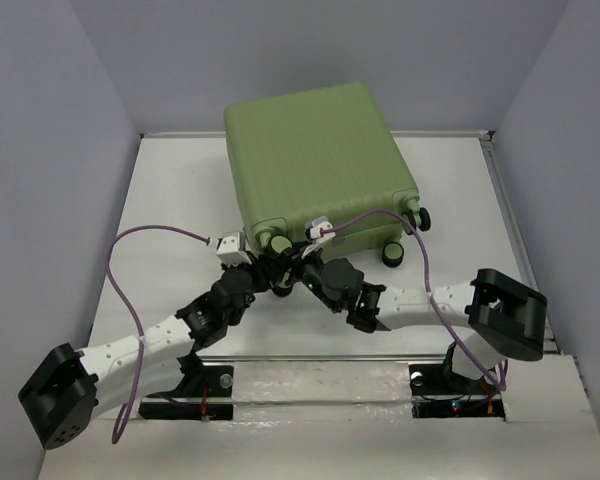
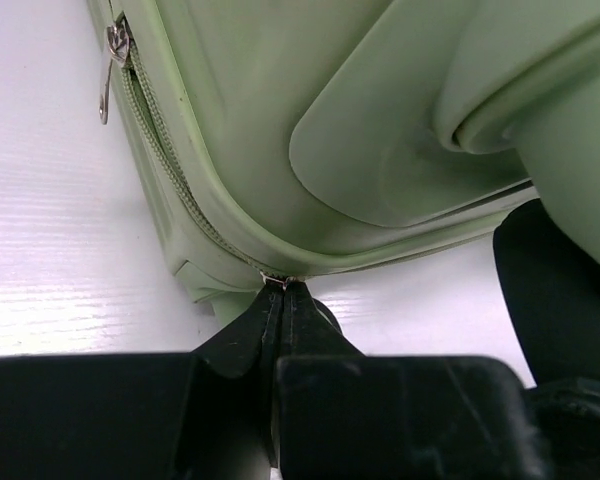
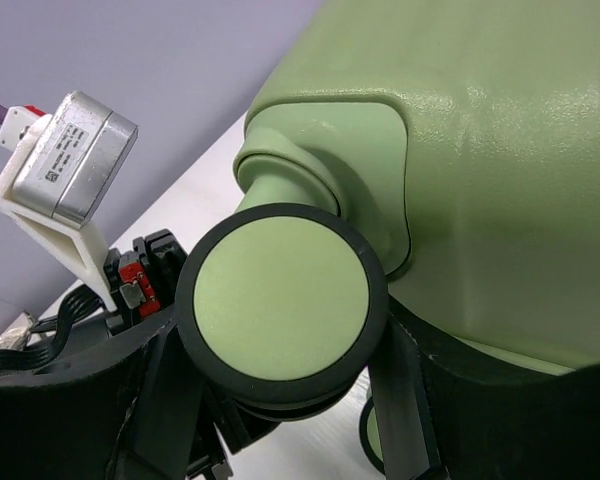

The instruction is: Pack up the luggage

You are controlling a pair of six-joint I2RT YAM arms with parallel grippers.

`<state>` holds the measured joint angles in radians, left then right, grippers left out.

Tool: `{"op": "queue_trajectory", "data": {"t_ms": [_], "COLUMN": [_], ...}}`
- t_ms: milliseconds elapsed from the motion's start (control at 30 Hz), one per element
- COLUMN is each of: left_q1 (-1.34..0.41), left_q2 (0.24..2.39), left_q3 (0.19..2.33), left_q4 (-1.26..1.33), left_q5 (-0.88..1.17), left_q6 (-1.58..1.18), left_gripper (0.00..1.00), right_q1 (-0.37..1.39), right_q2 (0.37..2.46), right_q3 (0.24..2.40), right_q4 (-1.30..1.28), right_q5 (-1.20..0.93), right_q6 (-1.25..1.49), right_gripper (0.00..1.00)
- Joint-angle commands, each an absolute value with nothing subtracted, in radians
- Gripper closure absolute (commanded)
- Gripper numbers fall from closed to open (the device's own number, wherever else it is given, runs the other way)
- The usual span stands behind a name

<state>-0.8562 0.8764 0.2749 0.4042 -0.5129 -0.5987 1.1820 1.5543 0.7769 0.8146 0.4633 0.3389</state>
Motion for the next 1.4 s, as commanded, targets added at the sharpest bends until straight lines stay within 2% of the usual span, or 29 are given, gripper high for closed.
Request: {"op": "queue_trajectory", "data": {"t_ms": [0, 200, 500, 733, 933, 967, 1000, 1033, 1067, 1133, 1167, 1200, 1233, 1267, 1367], "left_q1": [-0.847, -0.835, -0.77, -0.602, -0.56, -0.56, -0.56, -0.56, -0.56, -0.56, -0.56, -0.56, -0.56, -0.56, -0.56], "left_q2": [0.887, 0.796, 0.746, 0.848, 0.859, 0.842, 0.786, 0.746, 0.697, 0.544, 0.493, 0.453, 0.392, 0.37, 0.356], "left_q3": [0.34, 0.334, 0.322, 0.377, 0.42, 0.428, 0.429, 0.431, 0.436, 0.468, 0.489, 0.512, 0.54, 0.598, 0.714], "left_q4": [0.384, 0.197, 0.077, 0.175, 0.232, 0.21, 0.193, 0.166, 0.154, 0.096, 0.074, 0.049, 0.005, -0.006, -0.093], "left_q5": [-0.632, -0.687, -0.68, -0.601, -0.548, -0.543, -0.529, -0.517, -0.508, -0.488, -0.483, -0.483, -0.476, -0.466, -0.402], "left_q6": [-0.584, -0.62, -0.658, -0.597, -0.607, -0.632, -0.646, -0.655, -0.661, -0.666, -0.663, -0.658, -0.655, -0.643, -0.608], "left_gripper": [0.94, 0.94, 0.94, 0.94, 0.93, 0.87, 0.72, 0.62, 0.47, 0.35, 0.21, 0.21, 0.08, 0.01, 0.01], "right_q1": [1.178, 1.178, 1.178, 1.187, 1.207, 1.207, 1.216, 1.229, 1.229, 1.258, 1.258, 1.27, 1.284, 1.284, 1.325], "right_q2": [1.476, 1.315, 1.093, 1.078, 1.127, 1.153, 1.166, 1.178, 1.202, 1.222, 1.241, 1.241, 1.259, 1.27, 1.318], "right_q3": [0.764, 0.658, 0.574, 0.552, 0.571, 0.587, 0.607, 0.615, 0.623, 0.649, 0.656, 0.666, 0.675, 0.696, 0.736], "right_q4": [0.9, 0.855, 0.707, 0.664, 0.683, 0.683, 0.683, 0.683, 0.683, 0.684, 0.683, 0.681, 0.675, 0.672, 0.652], "right_q5": [0.469, 0.466, 0.431, 0.402, 0.354, 0.35, 0.336, 0.331, 0.333, 0.331, 0.331, 0.331, 0.33, 0.328, 0.327], "right_q6": [0.345, 0.336, 0.316, 0.333, 0.331, 0.33, 0.328, 0.325, 0.321, 0.314, 0.311, 0.31, 0.31, 0.307, 0.302], "right_gripper": [0.93, 0.93, 0.93, 0.93, 0.93, 0.93, 0.93, 0.93, 0.93, 0.93, 0.93, 0.93, 0.93, 0.93, 0.93]}}
